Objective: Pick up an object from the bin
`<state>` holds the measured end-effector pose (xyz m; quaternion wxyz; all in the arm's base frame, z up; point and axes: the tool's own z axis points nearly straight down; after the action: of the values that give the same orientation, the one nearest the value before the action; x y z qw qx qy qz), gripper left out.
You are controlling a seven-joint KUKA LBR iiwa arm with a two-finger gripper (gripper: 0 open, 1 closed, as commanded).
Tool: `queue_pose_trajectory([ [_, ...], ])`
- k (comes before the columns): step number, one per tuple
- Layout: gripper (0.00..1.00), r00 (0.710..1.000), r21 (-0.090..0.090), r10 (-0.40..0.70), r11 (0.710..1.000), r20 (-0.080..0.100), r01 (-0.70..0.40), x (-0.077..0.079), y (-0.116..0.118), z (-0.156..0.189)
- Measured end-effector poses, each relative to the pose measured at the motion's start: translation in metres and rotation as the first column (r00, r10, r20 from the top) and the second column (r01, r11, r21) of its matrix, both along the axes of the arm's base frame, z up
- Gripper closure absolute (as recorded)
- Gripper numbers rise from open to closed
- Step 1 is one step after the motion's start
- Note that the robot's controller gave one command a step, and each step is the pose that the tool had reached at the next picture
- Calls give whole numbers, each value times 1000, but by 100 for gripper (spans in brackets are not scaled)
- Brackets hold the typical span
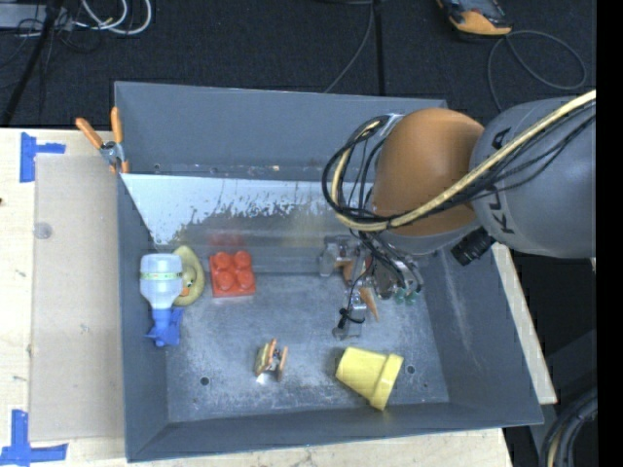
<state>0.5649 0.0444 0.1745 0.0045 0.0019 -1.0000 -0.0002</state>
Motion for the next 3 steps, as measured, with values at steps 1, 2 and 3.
queue_pose_trajectory([
  [1,0,1000,0,-1,1000,7,1,2,0,4],
  [2,0,999,2,46,999,14,-46,-12,-21,-27],
  [3,0,986,0,165,986,5,-165,-26,-36,-71],
])
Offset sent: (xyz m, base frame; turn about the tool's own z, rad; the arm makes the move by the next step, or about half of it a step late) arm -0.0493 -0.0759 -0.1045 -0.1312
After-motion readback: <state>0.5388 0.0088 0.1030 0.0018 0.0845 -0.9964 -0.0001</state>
